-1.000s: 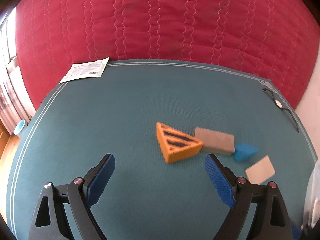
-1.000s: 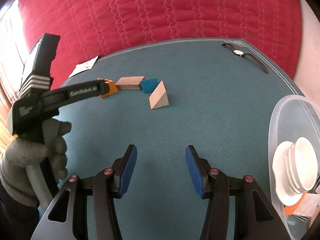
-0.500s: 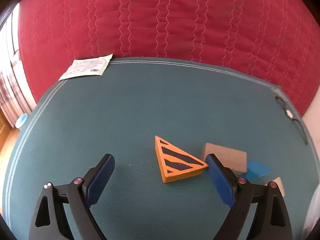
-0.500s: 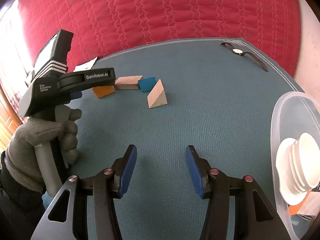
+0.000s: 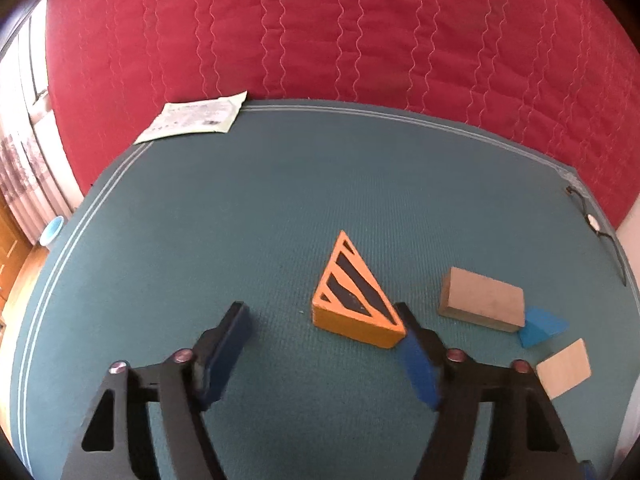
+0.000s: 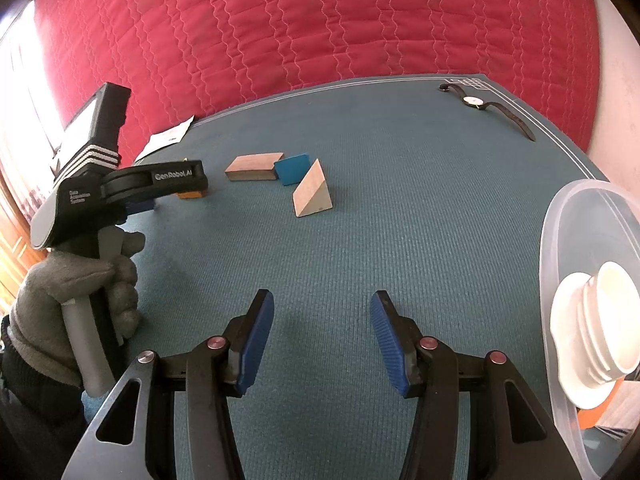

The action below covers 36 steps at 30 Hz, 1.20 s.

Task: Organize rigid objects
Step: 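Grasp the orange black-striped triangle block with the left gripper, then grasp the tan wedge block with the right gripper while the left gripper holds the triangle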

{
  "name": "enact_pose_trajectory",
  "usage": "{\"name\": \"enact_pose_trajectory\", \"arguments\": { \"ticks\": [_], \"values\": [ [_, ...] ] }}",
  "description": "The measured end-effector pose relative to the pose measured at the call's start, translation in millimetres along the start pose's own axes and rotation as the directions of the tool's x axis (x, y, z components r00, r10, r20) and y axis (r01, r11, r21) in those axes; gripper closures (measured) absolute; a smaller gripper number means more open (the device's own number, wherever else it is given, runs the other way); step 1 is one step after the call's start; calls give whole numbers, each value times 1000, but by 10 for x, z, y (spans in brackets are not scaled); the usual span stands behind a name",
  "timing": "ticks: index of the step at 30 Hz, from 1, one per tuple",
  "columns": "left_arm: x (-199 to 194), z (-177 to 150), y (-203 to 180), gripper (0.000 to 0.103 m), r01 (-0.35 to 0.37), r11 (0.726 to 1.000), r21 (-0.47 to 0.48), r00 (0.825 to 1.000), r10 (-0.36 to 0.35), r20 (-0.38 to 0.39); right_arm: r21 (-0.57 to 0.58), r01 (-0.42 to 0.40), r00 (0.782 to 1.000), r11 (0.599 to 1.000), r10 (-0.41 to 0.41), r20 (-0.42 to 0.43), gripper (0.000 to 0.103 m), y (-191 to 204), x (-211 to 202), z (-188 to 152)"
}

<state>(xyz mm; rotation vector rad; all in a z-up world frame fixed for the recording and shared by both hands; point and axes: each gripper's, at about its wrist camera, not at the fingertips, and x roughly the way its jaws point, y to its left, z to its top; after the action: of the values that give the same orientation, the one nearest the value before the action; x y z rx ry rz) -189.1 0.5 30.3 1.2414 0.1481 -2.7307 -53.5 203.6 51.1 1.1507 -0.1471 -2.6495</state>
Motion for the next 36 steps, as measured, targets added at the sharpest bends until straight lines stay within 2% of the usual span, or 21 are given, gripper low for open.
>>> {"name": "enact_pose_trajectory", "arguments": {
  "ticks": [1,3,6,11,16,27,30,32,36],
  "values": [
    [-4,0,3,38,5,1000,-1,1000,-5,4,-2,1,1000,1000,-1,0,51,6,2,0],
    [-18,-11,12,54,9,1000,1,1000,-9,15,-3,0,1000,1000,0,0,50,-2,1,-1],
    [-33,-24,24,72,36,999,1,999,-36,25,-7,3,1000,1000,-3,0,50,-3,6,-1],
    [-81,-46,90,72,93,996,-14,995,-93,35,-7,3,1000,1000,-3,0,50,-1,7,-7],
    [-113,-90,185,72,117,993,-31,993,-116,34,-8,4,1000,1000,-4,0,50,1,8,-8],
    [-185,-169,217,72,82,996,-32,995,-80,62,-54,25,999,998,-26,-18,49,73,72,63],
    [-167,-164,248,72,89,995,-51,995,-86,55,-45,-2,1000,999,1,-26,49,96,126,183],
    [-160,-164,275,72,92,994,-63,995,-89,51,-42,-11,1000,999,10,-18,50,129,161,275],
    [-151,-164,300,72,95,992,-78,995,-91,47,-32,-51,999,998,51,-21,60,194,275,460]
  ]
}}
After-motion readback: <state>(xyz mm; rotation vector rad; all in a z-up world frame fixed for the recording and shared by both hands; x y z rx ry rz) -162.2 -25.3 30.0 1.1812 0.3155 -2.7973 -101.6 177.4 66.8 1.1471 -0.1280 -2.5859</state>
